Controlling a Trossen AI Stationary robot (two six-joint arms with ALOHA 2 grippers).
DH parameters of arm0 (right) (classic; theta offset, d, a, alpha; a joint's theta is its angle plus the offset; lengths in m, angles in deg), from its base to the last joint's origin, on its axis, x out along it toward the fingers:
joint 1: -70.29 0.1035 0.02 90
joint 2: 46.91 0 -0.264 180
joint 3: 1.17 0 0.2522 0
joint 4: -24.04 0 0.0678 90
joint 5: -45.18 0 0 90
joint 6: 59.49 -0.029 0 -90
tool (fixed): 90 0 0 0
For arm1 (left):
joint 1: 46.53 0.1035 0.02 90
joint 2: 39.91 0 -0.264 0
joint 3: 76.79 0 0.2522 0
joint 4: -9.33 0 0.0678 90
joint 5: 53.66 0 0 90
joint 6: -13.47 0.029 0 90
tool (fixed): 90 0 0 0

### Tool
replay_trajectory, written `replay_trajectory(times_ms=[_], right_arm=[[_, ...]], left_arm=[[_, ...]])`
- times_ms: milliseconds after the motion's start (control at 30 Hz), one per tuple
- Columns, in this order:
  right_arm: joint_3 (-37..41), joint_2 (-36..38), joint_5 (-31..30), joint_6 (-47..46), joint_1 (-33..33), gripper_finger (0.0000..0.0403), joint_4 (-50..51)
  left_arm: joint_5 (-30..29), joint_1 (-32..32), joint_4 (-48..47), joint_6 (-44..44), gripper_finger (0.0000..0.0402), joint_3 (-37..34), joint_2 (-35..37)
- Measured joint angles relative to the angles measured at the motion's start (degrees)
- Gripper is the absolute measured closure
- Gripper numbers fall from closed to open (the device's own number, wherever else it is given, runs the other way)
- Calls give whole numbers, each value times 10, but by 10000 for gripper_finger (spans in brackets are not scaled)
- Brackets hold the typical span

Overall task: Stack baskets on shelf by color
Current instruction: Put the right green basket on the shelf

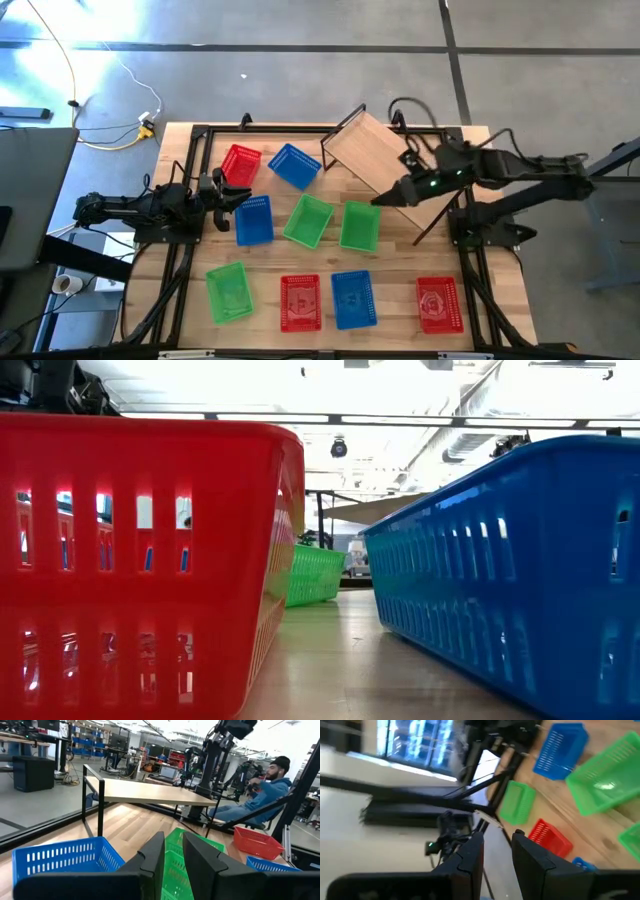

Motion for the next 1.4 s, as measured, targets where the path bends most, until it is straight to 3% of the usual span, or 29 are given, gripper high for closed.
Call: replay_trajectory(times_ms=[200,633,1133,1400], right_arm=[[-12,-56,-75,-89,59,316,15],[-12,-151,-131,-232,139,316,30],[-12,-239,-112,-216,162,316,30],[-12,-271,-149,-243,161,316,73]], left_arm=[[0,0,0,0,339,0,0],[0,0,0,-5,339,0,0],[0,0,0,-30,339,0,0],[0,0,0,-30,339,0,0]])
